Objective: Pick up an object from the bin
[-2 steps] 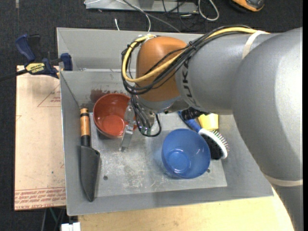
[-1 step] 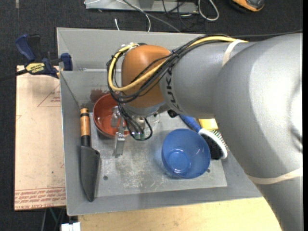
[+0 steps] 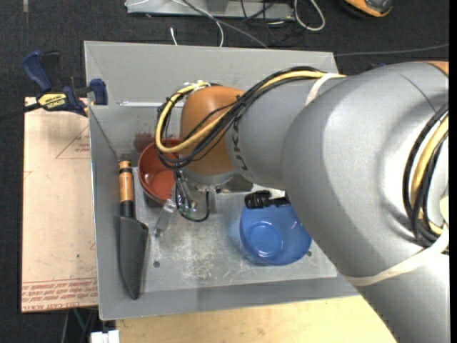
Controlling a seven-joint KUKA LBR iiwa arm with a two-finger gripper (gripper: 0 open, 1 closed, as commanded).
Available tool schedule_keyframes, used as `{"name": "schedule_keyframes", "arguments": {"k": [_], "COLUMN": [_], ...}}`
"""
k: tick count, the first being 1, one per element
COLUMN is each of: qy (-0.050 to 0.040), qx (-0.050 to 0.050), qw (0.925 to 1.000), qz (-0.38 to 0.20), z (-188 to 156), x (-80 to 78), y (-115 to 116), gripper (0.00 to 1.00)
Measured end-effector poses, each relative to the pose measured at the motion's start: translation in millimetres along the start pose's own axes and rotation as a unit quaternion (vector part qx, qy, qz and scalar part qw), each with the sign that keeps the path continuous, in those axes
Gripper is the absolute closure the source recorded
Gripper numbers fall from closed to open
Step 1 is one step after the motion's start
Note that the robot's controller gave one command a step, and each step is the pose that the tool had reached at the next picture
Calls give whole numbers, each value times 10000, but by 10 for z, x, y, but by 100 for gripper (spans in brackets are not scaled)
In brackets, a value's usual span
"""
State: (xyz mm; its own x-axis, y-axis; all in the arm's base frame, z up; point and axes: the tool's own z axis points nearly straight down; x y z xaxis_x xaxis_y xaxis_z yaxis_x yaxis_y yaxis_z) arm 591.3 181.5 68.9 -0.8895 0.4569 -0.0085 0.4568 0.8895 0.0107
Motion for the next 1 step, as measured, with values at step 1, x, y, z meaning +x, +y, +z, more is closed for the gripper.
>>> {"name": "schedule_keyframes", "arguments": {"k": [1], "qy": [112], "qx": [14], "qw": [9923], "qz": [-1232], "z": [-29], "x": [-106], "y": [-24], "gripper": [100]}}
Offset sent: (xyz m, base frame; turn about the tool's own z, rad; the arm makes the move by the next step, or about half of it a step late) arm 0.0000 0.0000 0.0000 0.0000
